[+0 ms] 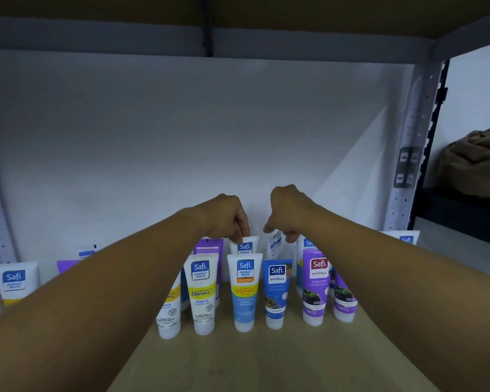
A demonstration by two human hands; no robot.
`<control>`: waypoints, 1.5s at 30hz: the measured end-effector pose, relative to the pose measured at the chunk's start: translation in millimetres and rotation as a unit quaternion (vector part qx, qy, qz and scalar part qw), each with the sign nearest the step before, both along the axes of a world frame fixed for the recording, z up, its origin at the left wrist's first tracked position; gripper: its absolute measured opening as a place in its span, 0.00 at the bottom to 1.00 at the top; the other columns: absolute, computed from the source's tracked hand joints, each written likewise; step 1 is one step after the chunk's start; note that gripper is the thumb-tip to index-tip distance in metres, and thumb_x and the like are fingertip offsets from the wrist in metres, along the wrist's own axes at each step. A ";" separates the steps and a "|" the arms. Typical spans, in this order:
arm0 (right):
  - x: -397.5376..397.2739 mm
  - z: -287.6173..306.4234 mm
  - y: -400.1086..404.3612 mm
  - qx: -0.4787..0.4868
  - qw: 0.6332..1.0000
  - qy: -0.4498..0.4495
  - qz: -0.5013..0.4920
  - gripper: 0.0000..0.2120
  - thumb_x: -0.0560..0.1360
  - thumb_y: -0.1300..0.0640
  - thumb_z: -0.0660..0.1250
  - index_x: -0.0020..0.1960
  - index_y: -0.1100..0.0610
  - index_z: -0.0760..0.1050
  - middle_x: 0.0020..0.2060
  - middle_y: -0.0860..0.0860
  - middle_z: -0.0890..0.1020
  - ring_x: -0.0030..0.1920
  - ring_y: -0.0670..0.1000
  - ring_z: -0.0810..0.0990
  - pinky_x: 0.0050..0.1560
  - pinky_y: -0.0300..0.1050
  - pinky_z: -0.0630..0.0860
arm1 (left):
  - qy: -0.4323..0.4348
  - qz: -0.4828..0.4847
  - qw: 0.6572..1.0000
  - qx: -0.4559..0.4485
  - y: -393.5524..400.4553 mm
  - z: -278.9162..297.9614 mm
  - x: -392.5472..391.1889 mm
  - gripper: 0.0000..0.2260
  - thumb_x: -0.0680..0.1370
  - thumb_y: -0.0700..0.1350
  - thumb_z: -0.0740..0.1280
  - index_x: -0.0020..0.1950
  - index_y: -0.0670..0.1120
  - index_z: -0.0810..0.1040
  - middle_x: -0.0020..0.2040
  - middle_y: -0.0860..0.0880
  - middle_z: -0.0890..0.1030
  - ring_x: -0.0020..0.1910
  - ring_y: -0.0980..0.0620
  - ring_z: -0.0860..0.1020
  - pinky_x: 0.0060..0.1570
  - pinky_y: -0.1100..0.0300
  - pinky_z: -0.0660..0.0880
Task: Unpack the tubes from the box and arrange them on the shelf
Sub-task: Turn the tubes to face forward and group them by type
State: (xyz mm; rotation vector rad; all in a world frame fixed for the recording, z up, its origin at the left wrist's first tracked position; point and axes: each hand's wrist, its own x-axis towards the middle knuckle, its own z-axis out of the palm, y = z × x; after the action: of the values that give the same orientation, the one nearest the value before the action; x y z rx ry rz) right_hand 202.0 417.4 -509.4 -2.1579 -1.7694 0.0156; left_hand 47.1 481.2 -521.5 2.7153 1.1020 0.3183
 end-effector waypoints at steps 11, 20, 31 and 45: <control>3.5 -0.5 7.1 -0.061 0.998 0.007 0.025 0.10 0.69 0.64 0.77 0.46 0.64 0.78 0.39 0.56 0.83 0.37 0.52 0.84 0.37 0.43 0.82 | -0.007 0.000 1.000 0.005 2.1 -1.4 -0.3 0.10 0.75 0.40 0.73 0.56 0.44 0.85 0.53 0.48 0.85 0.47 0.53 0.82 0.39 0.69 0.73; 11.3 -2.6 6.3 -0.041 0.993 -0.038 0.105 0.12 0.67 0.65 0.78 0.50 0.58 0.85 0.48 0.55 0.86 0.44 0.53 0.85 0.48 0.46 0.83 | -0.012 -0.006 1.000 0.007 5.5 -3.8 -3.5 0.11 0.75 0.40 0.73 0.57 0.45 0.85 0.53 0.48 0.86 0.45 0.56 0.80 0.44 0.67 0.74; 14.6 -6.6 8.1 -0.037 0.990 -0.049 0.128 0.11 0.69 0.64 0.77 0.50 0.56 0.83 0.50 0.52 0.83 0.49 0.51 0.82 0.49 0.45 0.81 | -0.029 -0.034 0.999 0.018 6.1 -9.8 -7.9 0.10 0.76 0.38 0.72 0.56 0.45 0.85 0.52 0.49 0.86 0.42 0.61 0.80 0.48 0.68 0.77; -56.7 3.6 18.5 0.020 0.963 0.000 0.270 0.12 0.70 0.60 0.77 0.54 0.56 0.83 0.45 0.49 0.85 0.47 0.47 0.83 0.55 0.45 0.80 | 0.022 0.033 0.999 -0.017 11.0 17.4 -97.9 0.13 0.72 0.43 0.76 0.56 0.48 0.84 0.47 0.54 0.86 0.45 0.63 0.82 0.53 0.63 0.77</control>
State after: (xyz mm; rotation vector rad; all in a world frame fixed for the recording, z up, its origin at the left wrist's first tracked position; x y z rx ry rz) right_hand 145.2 435.9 -505.7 -1.5836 -2.2778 0.1133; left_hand -50.8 492.2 -504.2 2.6728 1.1982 0.2482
